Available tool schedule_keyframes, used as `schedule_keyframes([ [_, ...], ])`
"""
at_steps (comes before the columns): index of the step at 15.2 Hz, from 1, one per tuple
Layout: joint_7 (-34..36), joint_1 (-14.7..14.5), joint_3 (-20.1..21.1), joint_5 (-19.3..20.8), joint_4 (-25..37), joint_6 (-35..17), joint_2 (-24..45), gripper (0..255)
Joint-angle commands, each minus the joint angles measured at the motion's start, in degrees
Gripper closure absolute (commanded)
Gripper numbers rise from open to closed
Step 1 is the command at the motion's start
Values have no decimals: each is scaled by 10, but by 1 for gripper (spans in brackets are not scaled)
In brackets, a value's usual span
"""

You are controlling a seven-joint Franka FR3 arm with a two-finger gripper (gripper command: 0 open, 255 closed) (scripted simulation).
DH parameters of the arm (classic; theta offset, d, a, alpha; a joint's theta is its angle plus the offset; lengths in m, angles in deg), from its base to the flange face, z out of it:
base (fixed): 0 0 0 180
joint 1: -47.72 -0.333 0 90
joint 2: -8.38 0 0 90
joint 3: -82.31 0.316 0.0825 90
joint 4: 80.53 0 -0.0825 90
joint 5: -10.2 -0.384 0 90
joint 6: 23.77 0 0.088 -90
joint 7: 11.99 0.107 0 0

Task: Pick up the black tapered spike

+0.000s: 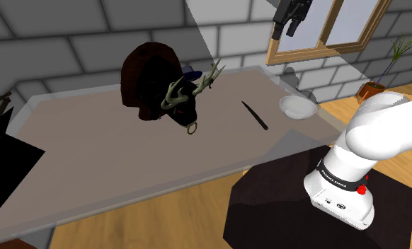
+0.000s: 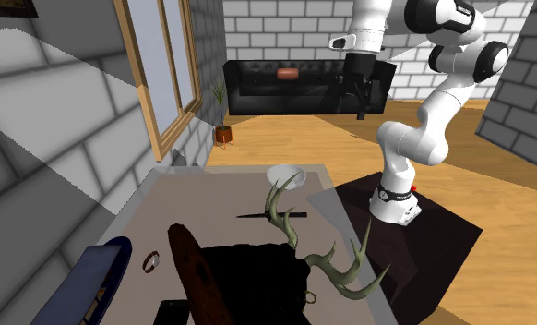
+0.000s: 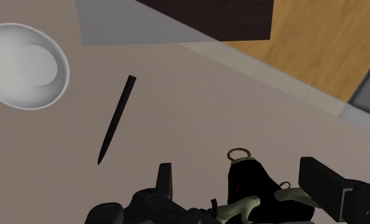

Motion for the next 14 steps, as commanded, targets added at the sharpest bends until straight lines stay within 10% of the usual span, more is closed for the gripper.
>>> schedule_keyframes([
  [1, 0, 0, 0, 0, 0, 0, 0, 0],
  [14, 19, 41, -32, 21, -111, -212, 145, 0],
])
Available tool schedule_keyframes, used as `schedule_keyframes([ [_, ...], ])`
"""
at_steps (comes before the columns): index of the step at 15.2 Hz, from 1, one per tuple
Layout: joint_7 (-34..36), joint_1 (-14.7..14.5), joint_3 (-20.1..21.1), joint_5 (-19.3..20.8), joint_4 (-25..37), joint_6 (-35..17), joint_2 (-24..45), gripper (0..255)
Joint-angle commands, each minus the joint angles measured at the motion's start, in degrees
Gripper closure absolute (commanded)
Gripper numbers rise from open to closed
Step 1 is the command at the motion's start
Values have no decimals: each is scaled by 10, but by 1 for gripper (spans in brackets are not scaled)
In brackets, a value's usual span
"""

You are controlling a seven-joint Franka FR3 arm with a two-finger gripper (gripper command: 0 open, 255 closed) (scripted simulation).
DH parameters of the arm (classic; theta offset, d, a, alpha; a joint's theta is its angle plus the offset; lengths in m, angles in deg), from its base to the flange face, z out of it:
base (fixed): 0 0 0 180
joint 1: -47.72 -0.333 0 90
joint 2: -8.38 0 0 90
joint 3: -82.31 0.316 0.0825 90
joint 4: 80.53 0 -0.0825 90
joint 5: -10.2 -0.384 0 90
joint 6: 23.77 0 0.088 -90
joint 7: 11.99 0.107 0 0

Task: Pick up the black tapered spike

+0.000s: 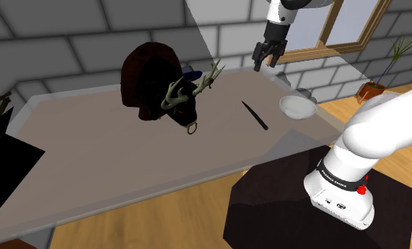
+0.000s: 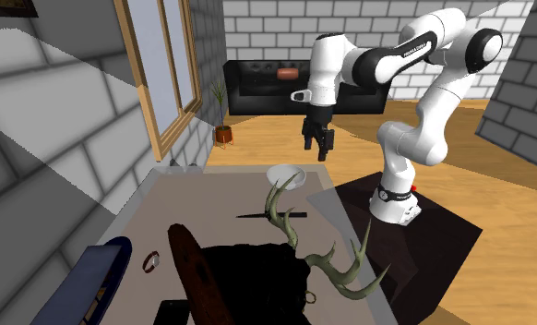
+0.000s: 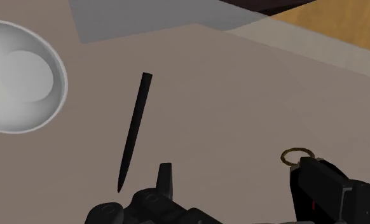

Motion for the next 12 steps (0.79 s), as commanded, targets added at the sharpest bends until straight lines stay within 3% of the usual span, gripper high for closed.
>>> schedule_keyframes([
  [1, 5, 6, -5, 2, -13, -33, 26, 0],
  [12, 13, 31, -40, -2, -18, -207, 231, 0],
])
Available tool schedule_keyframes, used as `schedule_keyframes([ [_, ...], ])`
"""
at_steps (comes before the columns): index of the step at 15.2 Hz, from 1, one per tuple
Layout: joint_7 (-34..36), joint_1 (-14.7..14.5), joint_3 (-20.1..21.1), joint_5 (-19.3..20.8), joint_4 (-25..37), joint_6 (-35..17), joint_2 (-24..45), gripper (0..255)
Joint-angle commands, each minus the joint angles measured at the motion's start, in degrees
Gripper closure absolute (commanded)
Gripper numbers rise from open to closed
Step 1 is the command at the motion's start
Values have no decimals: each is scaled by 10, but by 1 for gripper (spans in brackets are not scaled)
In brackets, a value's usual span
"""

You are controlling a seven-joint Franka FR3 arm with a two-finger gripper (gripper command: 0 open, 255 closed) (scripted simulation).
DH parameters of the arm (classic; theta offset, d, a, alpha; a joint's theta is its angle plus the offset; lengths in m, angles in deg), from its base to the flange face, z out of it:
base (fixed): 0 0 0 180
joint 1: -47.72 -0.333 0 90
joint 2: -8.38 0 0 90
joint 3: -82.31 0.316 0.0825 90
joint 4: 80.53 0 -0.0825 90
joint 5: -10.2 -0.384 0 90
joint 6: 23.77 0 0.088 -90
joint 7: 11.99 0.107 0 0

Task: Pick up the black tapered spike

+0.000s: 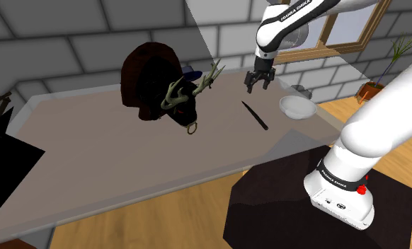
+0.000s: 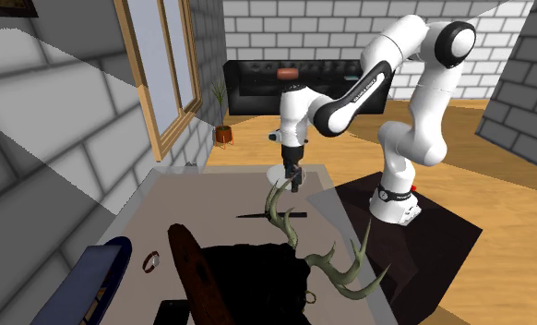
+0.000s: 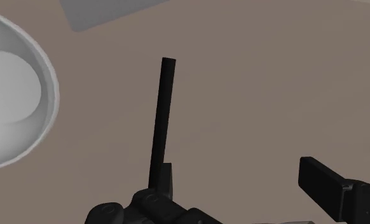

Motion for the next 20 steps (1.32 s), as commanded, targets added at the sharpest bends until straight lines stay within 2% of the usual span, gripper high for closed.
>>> schedule_keyframes([
  [1, -1, 4, -7, -4, 5, -30, 42, 0],
  [12, -24, 35, -26, -66, 81, -154, 283, 0],
  [20, -42, 47, -11, -92, 90, -206, 346, 0],
])
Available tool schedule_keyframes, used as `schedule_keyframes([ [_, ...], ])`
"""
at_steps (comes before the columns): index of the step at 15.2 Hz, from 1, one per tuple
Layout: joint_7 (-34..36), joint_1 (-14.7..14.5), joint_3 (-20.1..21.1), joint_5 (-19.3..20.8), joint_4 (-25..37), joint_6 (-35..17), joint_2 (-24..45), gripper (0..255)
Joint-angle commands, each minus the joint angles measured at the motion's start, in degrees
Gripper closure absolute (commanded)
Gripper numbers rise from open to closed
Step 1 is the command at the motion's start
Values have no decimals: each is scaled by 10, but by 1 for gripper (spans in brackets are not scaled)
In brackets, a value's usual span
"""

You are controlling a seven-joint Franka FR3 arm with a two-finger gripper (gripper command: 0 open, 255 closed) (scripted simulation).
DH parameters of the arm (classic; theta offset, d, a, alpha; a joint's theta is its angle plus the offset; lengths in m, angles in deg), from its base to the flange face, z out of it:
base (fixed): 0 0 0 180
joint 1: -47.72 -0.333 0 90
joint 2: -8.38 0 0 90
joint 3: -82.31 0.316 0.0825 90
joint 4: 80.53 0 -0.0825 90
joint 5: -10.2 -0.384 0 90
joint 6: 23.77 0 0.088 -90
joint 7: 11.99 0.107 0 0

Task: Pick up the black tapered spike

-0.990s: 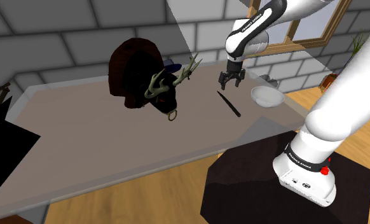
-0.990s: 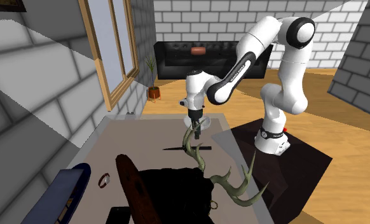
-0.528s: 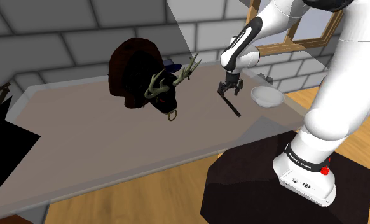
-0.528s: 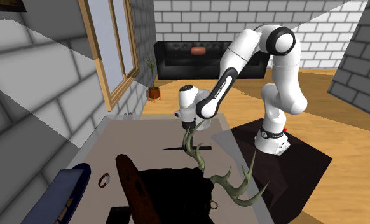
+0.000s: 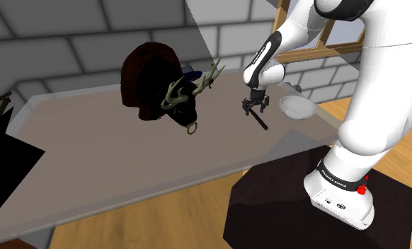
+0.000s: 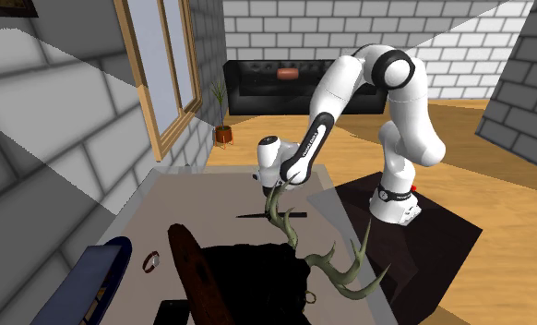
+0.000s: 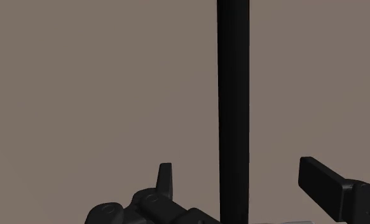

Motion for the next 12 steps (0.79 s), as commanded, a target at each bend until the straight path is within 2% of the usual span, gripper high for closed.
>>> schedule_keyframes([
  [1, -4, 3, 4, -5, 1, -12, 12, 0],
  [2, -4, 3, 4, -5, 1, -12, 12, 0],
  [3, -5, 3, 4, -6, 0, -13, 13, 255],
  [12, -4, 3, 3, -5, 1, -12, 12, 255],
])
